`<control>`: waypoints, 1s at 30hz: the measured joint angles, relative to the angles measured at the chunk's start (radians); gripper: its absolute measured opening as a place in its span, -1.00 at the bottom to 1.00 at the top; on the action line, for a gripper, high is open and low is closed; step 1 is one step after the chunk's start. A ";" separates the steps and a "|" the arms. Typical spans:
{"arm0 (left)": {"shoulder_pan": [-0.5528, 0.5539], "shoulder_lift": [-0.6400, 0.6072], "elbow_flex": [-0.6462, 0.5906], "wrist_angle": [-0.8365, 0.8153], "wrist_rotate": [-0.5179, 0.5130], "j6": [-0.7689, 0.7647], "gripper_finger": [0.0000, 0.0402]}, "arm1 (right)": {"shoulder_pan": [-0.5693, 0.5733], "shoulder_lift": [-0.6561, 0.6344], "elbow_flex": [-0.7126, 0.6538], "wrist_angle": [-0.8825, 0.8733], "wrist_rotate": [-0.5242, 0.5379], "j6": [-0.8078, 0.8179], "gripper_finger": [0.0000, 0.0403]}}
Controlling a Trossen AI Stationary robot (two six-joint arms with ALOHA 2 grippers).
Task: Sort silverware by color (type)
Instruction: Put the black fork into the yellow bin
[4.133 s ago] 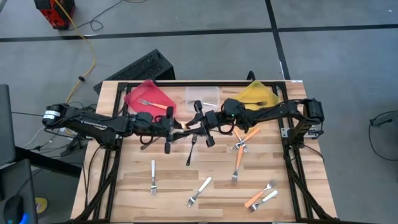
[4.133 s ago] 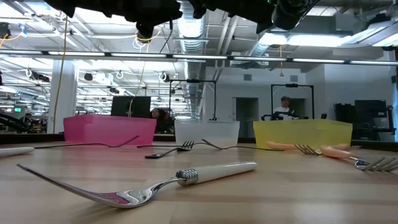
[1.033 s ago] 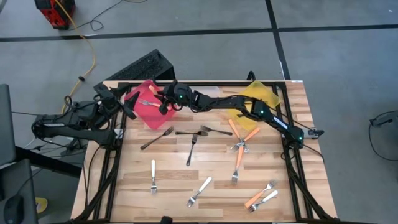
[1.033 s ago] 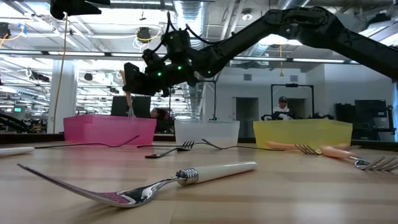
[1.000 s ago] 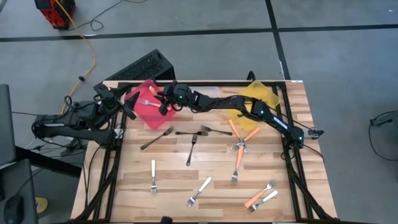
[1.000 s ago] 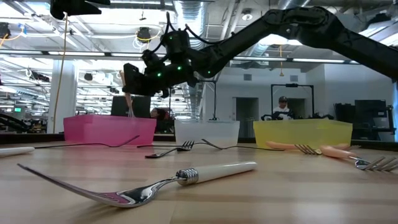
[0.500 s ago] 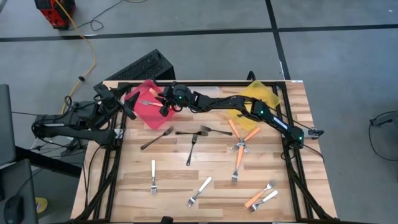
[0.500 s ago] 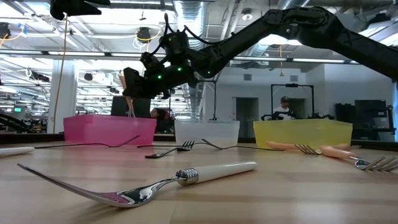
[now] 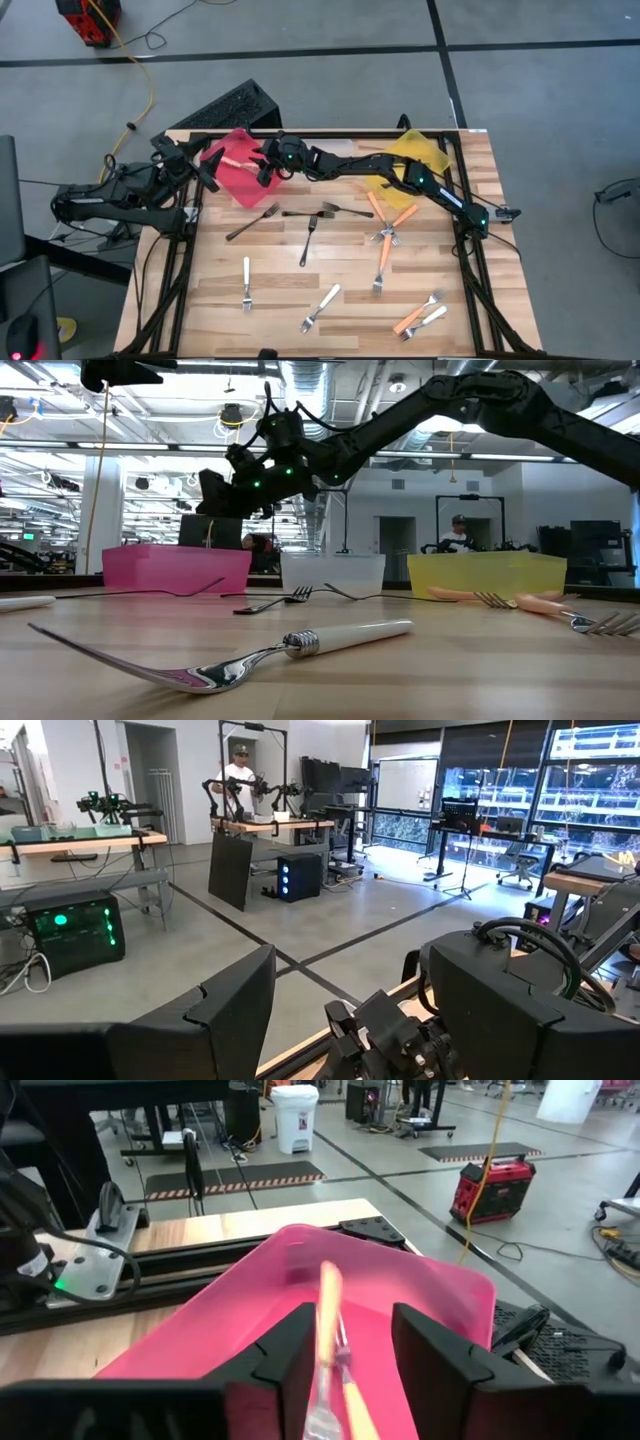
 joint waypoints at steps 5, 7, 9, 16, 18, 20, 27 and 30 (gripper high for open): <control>0.000 0.000 0.000 0.000 0.003 -0.016 0.24 | 0.000 -0.031 -0.002 -0.058 -0.103 -0.039 -0.11; 0.000 0.000 0.000 0.000 0.007 -0.023 0.24 | 0.000 -0.070 -0.002 -0.102 -0.136 -0.057 -0.09; 0.000 0.000 0.000 0.000 0.014 -0.025 0.24 | 0.000 -0.122 -0.002 -0.162 -0.176 -0.076 -0.07; 0.000 0.000 0.000 0.000 0.100 -0.026 0.24 | 0.002 -0.346 -0.001 -0.394 -0.236 -0.250 -0.08; 0.000 0.000 0.000 -0.001 0.115 -0.026 0.24 | 0.002 -0.424 -0.001 -0.460 -0.248 -0.305 -0.08; 0.000 0.000 0.000 -0.008 0.123 -0.026 0.24 | 0.002 -0.509 0.000 -0.547 -0.261 -0.337 -0.09; 0.000 0.000 0.000 -0.014 0.138 -0.026 0.24 | 0.024 -0.786 0.000 -0.819 -0.263 -0.426 -0.09; 0.000 0.000 0.000 -0.019 0.156 -0.025 0.24 | 0.036 -0.901 0.000 -0.987 -0.274 -0.452 -0.09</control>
